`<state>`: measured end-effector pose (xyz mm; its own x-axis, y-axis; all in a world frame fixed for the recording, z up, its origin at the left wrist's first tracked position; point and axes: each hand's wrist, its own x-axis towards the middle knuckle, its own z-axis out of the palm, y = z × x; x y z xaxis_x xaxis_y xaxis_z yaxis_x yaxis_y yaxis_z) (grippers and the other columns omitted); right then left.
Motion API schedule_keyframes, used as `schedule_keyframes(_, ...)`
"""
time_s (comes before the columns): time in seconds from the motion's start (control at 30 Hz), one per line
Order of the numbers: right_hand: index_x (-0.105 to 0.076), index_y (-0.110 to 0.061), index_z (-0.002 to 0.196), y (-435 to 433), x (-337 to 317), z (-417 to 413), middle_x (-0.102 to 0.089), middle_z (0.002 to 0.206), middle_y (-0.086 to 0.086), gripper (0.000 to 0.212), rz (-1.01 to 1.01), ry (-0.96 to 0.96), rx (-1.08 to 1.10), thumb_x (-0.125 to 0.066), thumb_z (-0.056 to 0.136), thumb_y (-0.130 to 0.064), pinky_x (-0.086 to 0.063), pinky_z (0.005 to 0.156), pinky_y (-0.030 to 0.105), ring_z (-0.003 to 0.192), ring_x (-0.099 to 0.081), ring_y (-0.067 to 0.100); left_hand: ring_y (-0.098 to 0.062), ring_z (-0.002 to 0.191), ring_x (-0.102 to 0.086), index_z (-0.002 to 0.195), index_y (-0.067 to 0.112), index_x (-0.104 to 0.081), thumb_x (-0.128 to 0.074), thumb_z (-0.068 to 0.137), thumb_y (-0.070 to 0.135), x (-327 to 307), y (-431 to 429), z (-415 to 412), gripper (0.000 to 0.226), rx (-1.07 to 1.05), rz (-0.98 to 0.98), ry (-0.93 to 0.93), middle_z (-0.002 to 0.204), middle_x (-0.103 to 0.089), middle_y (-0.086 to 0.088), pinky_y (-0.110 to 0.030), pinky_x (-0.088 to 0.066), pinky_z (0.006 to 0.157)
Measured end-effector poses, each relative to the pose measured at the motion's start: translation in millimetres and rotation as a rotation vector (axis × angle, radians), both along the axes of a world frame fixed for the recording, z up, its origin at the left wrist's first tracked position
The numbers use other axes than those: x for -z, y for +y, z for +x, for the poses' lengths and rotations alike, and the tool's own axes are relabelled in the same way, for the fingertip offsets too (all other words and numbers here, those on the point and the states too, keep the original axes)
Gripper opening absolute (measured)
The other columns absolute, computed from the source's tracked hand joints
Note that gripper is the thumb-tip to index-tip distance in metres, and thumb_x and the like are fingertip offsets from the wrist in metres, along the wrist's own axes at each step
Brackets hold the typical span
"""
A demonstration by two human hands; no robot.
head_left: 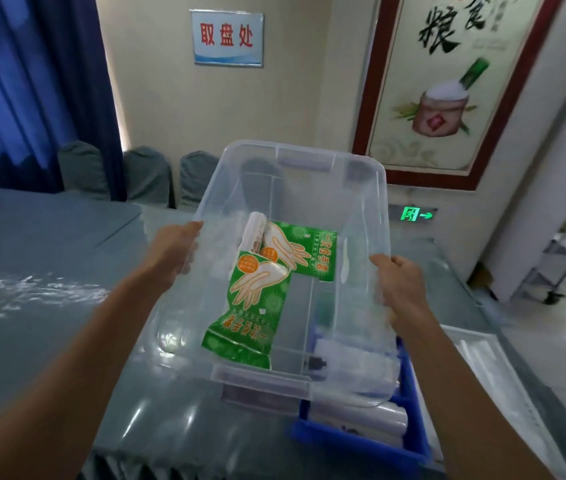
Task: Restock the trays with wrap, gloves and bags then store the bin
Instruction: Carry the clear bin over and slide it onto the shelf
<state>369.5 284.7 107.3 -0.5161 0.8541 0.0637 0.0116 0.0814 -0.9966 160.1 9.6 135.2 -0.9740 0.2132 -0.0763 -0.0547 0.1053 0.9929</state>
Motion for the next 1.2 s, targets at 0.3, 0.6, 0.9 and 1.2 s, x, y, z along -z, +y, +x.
schedule_keyframes(0.3, -0.057, -0.013, 0.08, 39, 2, 275, -0.036, 0.061, 0.005, 0.013, -0.039, 0.005, 0.306, -0.065, 0.088, -0.02, -0.028, 0.04, 0.024, 0.051, -0.033, 0.017, -0.008, 0.031, -0.026, 0.067, 0.02, -0.048, -0.055, 0.096, 0.029, 1, 121, 203, 0.031, 0.323, 0.044, -0.011, 0.051, -0.038, 0.003, -0.014, -0.02, 0.039)
schedule_keyframes(0.6, -0.066, 0.005, 0.095, 45, 50, 542, -0.05, 0.068, 0.013, 0.03, -0.114, -0.126, 0.716, -0.065, 0.088, -0.025, -0.037, 0.051, 0.03, 0.058, -0.043, 0.021, -0.005, 0.028, -0.025, 0.063, 0.021, -0.042, -0.054, 0.097, 0.027, 63, 249, 419, 0.037, 0.726, -0.029, -0.129, 0.039, -0.035, 0.009, -0.011, -0.017, 0.038)
schedule_keyframes(0.9, -0.062, 0.011, 0.095, 65, 108, 668, -0.05, 0.071, 0.012, 0.034, -0.161, -0.22, 0.938, -0.063, 0.089, -0.023, -0.035, 0.058, 0.032, 0.064, -0.044, 0.021, -0.007, 0.033, -0.025, 0.073, 0.019, -0.051, -0.057, 0.097, 0.031, 128, 334, 538, 0.027, 0.947, -0.157, -0.274, 0.043, -0.034, 0.008, -0.015, -0.019, 0.037)
schedule_keyframes(1.2, -0.057, 0.0, 0.074, 158, 152, 710, -0.047, 0.064, 0.006, 0.026, -0.201, -0.372, 1.067, -0.059, 0.091, -0.02, -0.032, 0.055, 0.028, 0.062, -0.04, 0.018, -0.023, 0.056, -0.067, 0.121, -0.015, -0.052, -0.056, 0.099, 0.031, 177, 460, 601, 0.051, 1.02, -0.19, -0.328, 0.065, -0.068, -0.015, -0.03, -0.055, 0.049)
